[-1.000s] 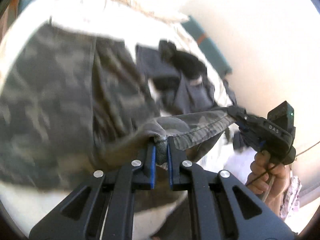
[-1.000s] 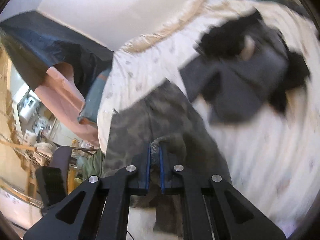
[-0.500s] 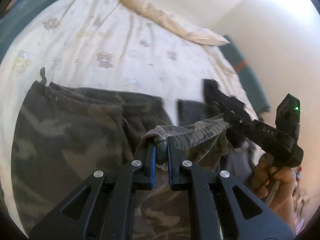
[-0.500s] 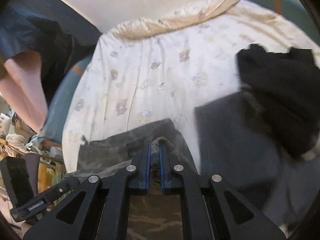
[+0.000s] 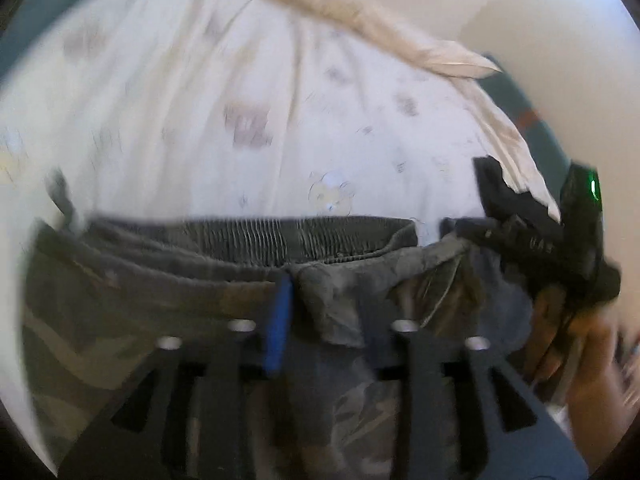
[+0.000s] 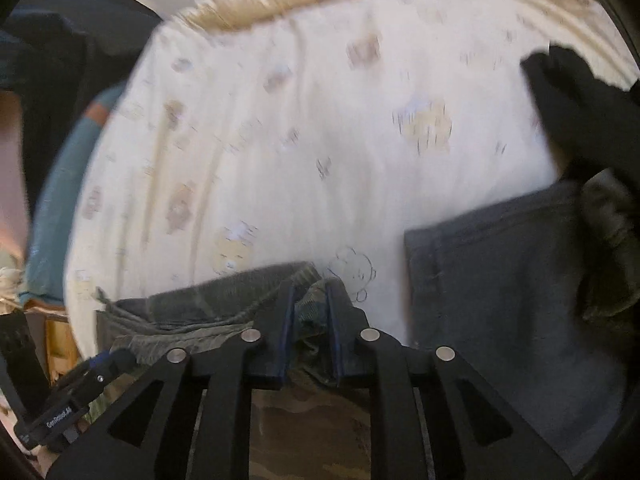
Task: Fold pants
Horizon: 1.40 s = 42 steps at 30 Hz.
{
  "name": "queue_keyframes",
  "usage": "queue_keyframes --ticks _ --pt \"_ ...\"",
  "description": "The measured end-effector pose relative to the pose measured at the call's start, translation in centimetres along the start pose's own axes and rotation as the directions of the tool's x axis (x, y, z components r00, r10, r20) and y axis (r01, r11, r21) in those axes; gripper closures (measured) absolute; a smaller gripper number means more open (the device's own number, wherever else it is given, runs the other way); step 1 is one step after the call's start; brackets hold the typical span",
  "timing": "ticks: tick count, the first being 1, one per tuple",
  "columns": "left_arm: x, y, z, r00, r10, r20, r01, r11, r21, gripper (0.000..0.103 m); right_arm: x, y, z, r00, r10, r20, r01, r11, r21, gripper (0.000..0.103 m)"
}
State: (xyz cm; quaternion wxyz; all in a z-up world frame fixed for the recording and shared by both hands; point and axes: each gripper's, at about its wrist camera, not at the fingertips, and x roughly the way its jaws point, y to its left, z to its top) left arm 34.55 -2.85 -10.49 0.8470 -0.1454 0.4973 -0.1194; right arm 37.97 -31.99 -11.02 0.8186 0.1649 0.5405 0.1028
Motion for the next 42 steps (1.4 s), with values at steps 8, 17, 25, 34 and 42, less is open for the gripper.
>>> queue_keyframes --ticks 8,17,25,34,42 --pt "-2.0 -1.9 -4.2 1.0 -0.01 0.014 0.007 0.973 0.231 0.027 -3.8 2.2 -2.6 0.998 0.061 0.007 -0.058 0.977 -0.207 0.045" --pt "7.6 -0.9 0.7 0.966 0.252 -0.061 -0.245 0.964 0.106 0.027 6.7 3.1 -1.7 0.989 -0.121 -0.086 0.103 0.976 -0.19 0.05" --pt "3.2 -0.2 0.1 0.978 0.206 -0.025 -0.204 0.977 0.063 0.028 -2.4 0.6 -3.4 0.999 -0.004 0.034 0.008 0.994 -0.107 0.047" --pt "-7.8 -1.9 -12.3 0.997 0.017 -0.07 -0.014 0.999 0.043 0.028 -15.8 -4.6 -21.4 0.998 -0.06 0.037 0.062 0.997 -0.055 0.038" --pt "-10.9 -4.6 -26.0 0.974 -0.047 -0.222 0.065 0.995 0.075 0.028 -18.9 -7.0 -32.5 0.985 -0.166 -0.048 0.163 0.985 -0.056 0.038"
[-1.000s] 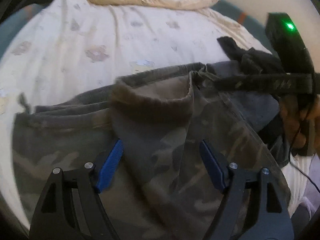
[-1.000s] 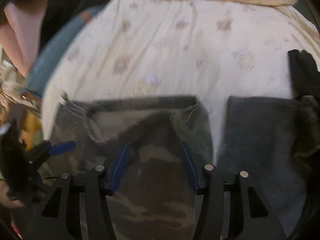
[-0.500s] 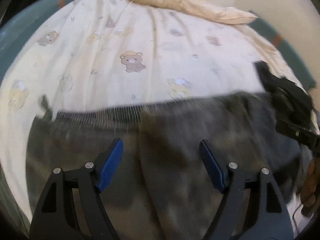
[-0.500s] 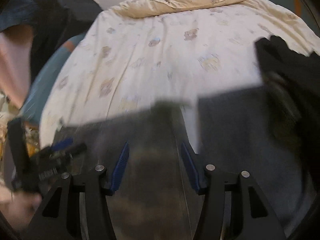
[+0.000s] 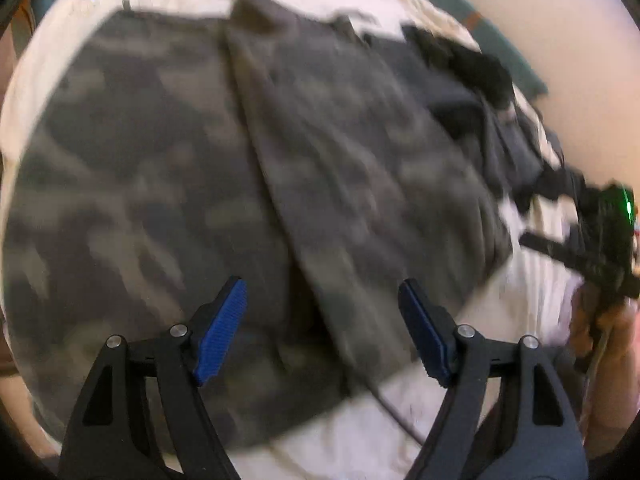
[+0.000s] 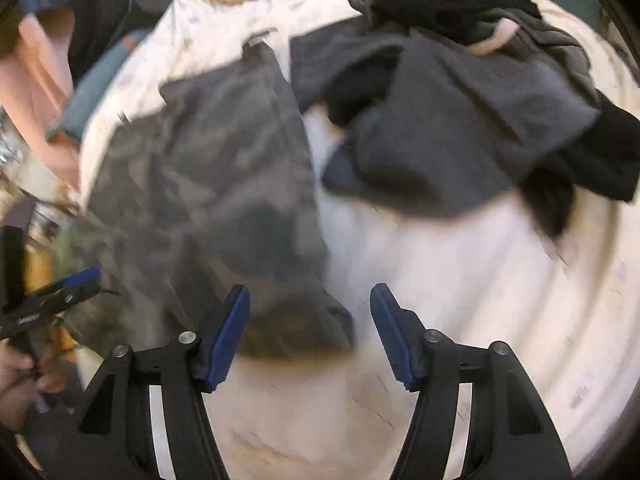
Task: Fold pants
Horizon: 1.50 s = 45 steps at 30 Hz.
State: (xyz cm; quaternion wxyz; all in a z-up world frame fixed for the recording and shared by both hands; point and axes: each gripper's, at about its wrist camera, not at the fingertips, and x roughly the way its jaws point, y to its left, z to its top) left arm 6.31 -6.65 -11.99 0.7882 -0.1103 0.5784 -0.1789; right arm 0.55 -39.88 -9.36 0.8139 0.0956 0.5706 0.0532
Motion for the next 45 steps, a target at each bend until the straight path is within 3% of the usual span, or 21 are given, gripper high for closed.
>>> queue_keyframes --ticks 4,7,9,10,11,16,19,21,22,25,26,30,32,34,35,36,38,42,45 --pt "1.9 -1.9 -3.7 0.999 -0.005 -0.045 0.006 1.0 0.022 0.03 2.2 0.7 -2.4 0.996 -0.045 -0.071 0.037 0.993 -0.111 0.038" --pt "3.1 -3.7 -4.2 0.999 -0.001 -0.037 0.004 0.997 0.082 0.034 3.3 1.0 -3.6 0.996 -0.009 -0.088 -0.005 0.987 -0.16 0.042" --pt "4.1 -4.2 -4.2 0.999 0.033 -0.043 -0.027 0.991 0.134 0.057 3.1 1.4 -3.5 0.999 0.005 -0.054 -0.015 0.982 -0.186 0.081" --pt "4.5 -3.9 -4.3 0.998 0.041 -0.042 -0.035 0.989 0.14 0.076 3.0 1.6 -3.4 0.999 0.011 -0.044 -0.02 0.981 -0.194 0.083" --pt "4.9 -3.5 -4.4 0.998 0.02 -0.052 -0.012 0.99 0.142 0.09 2.9 1.7 -3.4 0.999 0.018 -0.041 -0.025 0.98 -0.198 0.096" --pt "4.5 -2.3 -4.2 0.996 -0.027 -0.084 0.038 0.99 0.133 0.095 -1.3 2.2 -3.1 1.0 0.008 0.011 -0.005 0.982 -0.191 0.099" --pt "4.7 -2.6 -4.3 0.995 -0.017 -0.103 0.033 0.988 0.153 0.095 -2.6 0.6 -2.1 0.997 -0.057 -0.058 0.047 0.986 -0.16 0.099" --pt "5.1 -2.7 -4.4 0.993 -0.006 -0.119 0.025 0.987 0.16 0.095 -0.9 0.0 -1.4 0.967 -0.225 -0.123 0.2 0.962 -0.185 0.099" --pt "5.3 -2.8 -4.3 0.992 0.006 -0.127 0.015 0.986 0.167 0.095 1.2 -0.4 -1.5 0.933 -0.293 -0.21 0.246 0.943 -0.222 0.1" --pt "5.6 -3.5 -4.1 0.991 0.031 -0.132 -0.006 0.983 0.184 0.094 4.4 -0.9 -2.2 0.864 -0.414 -0.286 0.34 0.899 -0.275 0.1" --pt "5.6 -3.6 -4.0 0.991 0.032 -0.132 -0.007 0.983 0.186 0.094 4.3 -1.1 -2.3 0.865 -0.404 -0.297 0.339 0.908 -0.247 0.1" --pt "5.5 -4.1 -4.0 0.991 0.047 -0.124 -0.021 0.98 0.199 0.092 0.4 -1.5 -1.8 0.93 -0.323 -0.178 0.316 0.946 -0.066 0.09" --pt "5.2 -4.4 -3.9 0.991 0.059 -0.119 -0.034 0.98 0.196 0.089 -2.3 -0.6 -1.7 0.97 -0.239 -0.037 0.239 0.971 0.009 0.088" --pt "4.8 -4.6 -3.9 0.992 0.061 -0.113 -0.039 0.982 0.187 0.084 -3.4 0.8 -1.8 0.988 -0.128 0.088 0.124 0.991 0.049 0.082" --pt "4.5 -4.7 -3.9 0.993 0.061 -0.105 -0.041 0.982 0.183 0.073 -3.1 1.2 -1.7 0.99 -0.084 0.11 0.078 0.995 0.055 0.073" --pt "4.2 -4.8 -3.9 0.993 0.062 -0.096 -0.044 0.982 0.185 0.067 -2.2 1.9 -1.8 0.992 -0.039 0.121 0.031 0.998 0.063 0.065" --pt "3.4 -5.1 -4.0 0.996 0.065 -0.068 -0.051 0.979 0.195 0.05 1.1 2.5 -2.4 0.997 0.019 0.079 -0.026 0.996 0.091 0.064" --pt "1.4 -5.3 -3.9 0.994 0.107 -0.002 -0.104 0.974 0.203 0.034 7.1 1.6 -4.7 0.997 -0.033 -0.068 0.045 0.982 0.183 0.064" --pt "-0.4 -4.8 -4.2 0.994 0.1 0.041 -0.105 0.982 0.159 0.026 6.2 2.8 -4.7 0.998 -0.053 -0.03 0.056 0.99 0.127 0.063"
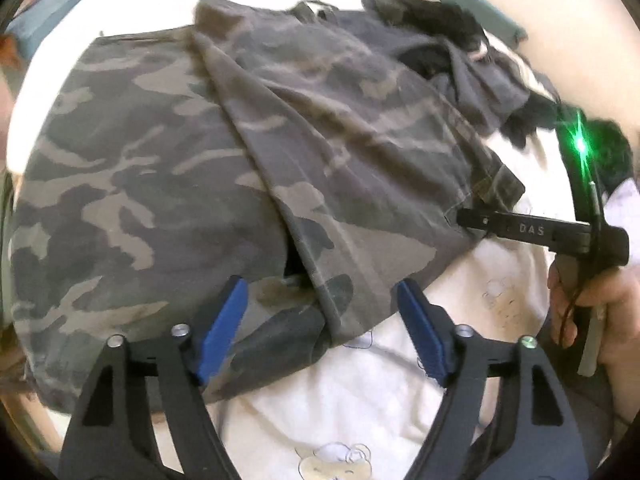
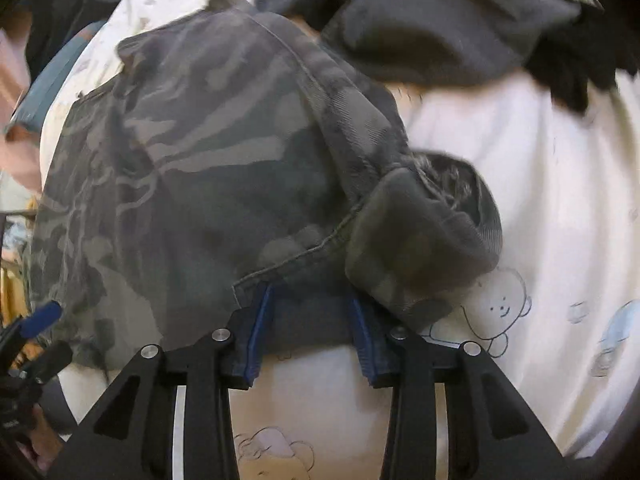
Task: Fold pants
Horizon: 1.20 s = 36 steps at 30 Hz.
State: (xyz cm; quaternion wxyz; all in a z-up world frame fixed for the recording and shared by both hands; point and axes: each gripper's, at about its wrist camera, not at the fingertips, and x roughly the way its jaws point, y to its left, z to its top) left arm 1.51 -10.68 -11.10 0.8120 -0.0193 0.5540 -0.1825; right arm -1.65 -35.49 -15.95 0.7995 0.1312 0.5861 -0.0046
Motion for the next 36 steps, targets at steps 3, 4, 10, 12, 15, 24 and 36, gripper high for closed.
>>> queue_keyframes --ticks 3,4,10,12,15,24,36 --pt "-1.3 0.4 -0.5 0.999 0.031 0.036 -0.03 0.999 -0.024 0.025 -3.1 1.1 -0.5 0.987 0.103 0.12 -0.102 0.995 -0.017 0.052" --pt "-1.7 0.6 -0.7 0.997 0.057 0.05 -0.055 0.998 -0.027 0.025 -4.3 1.5 -0.9 0.977 0.132 0.165 -0.131 0.991 -0.017 0.051" --pt "-3.8 2.1 -1.5 0.988 0.105 0.117 -0.094 0.991 -0.099 0.025 -6.4 1.7 -3.4 0.942 0.239 0.235 -0.252 0.967 0.024 0.046" --pt "-4.5 2.6 -1.8 0.98 0.147 0.134 -0.134 0.986 -0.103 0.025 -6.6 1.1 -3.8 0.927 0.277 0.252 -0.302 0.951 0.068 0.039" --pt "-5.5 3.6 -2.0 0.97 0.188 0.151 -0.174 0.979 -0.104 0.025 -6.7 -0.9 -4.8 0.915 0.317 0.251 -0.363 0.917 0.166 0.039" --pt "-6.2 7.9 -3.0 0.968 0.18 0.174 -0.125 0.95 -0.286 0.025 0.1 -1.0 -7.6 0.838 0.545 0.039 -0.502 0.74 0.447 0.039" --pt "-5.7 8.3 -2.3 0.971 0.156 0.179 -0.094 0.945 -0.315 0.025 0.9 -6.6 -6.1 0.858 0.396 0.326 -0.51 0.586 0.63 0.039"
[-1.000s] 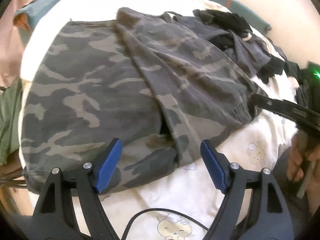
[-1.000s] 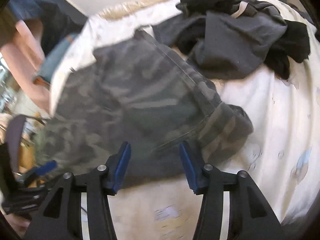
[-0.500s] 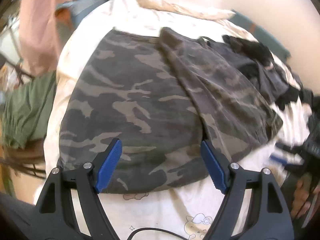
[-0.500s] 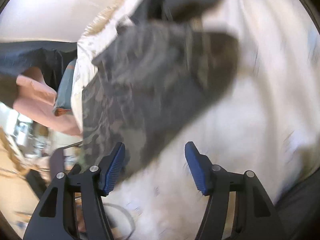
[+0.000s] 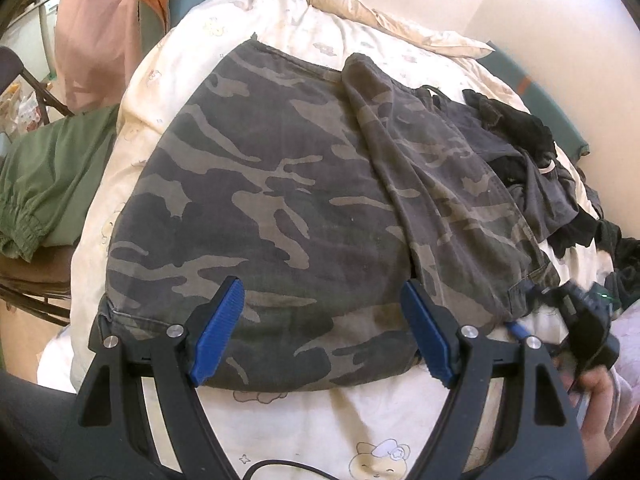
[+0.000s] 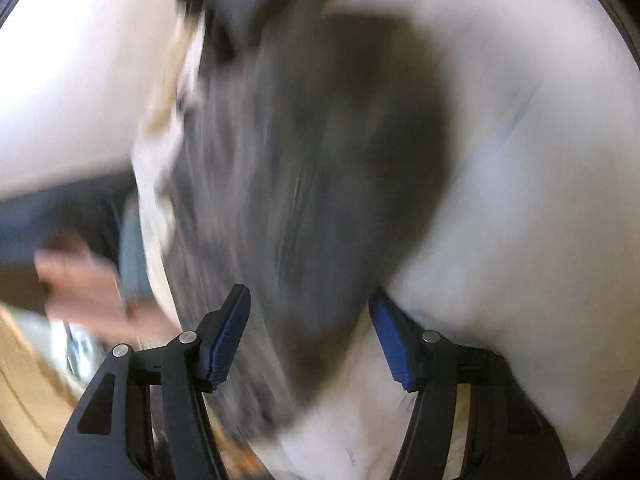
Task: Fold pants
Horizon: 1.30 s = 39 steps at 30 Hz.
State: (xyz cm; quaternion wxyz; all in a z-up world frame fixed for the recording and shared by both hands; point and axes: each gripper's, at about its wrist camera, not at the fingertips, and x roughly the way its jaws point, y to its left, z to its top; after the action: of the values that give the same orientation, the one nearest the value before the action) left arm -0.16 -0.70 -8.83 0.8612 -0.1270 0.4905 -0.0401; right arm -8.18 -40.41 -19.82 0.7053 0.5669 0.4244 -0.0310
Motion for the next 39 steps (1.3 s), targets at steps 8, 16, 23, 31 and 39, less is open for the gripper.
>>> queue_keyframes --ticks 8,16,23,31,39 --pt "0.7 -1.0 0.1 0.999 0.036 0.006 -0.036 0.998 0.043 0.025 -0.7 0.6 3.4 0.994 -0.056 0.099 0.058 0.998 -0.015 0.039" --pt "1.0 -1.1 0.2 0.998 0.065 0.005 -0.066 0.997 0.048 0.025 0.6 1.3 0.5 0.986 -0.154 -0.065 0.146 0.982 -0.119 0.038" --pt "0.9 -1.6 0.2 0.984 0.173 0.037 -0.175 0.981 0.088 0.025 1.4 1.6 1.0 0.981 -0.194 -0.027 0.188 0.971 -0.147 0.031" --pt "0.6 -1.3 0.3 0.99 0.139 0.015 -0.139 0.988 0.064 0.025 0.3 1.5 2.4 0.977 -0.18 0.112 0.193 0.974 -0.117 0.03" --pt "0.9 -2.2 -0.4 0.991 0.133 0.024 -0.135 0.983 0.122 0.025 0.9 3.2 3.5 0.958 -0.224 0.18 0.26 0.943 -0.21 0.073"
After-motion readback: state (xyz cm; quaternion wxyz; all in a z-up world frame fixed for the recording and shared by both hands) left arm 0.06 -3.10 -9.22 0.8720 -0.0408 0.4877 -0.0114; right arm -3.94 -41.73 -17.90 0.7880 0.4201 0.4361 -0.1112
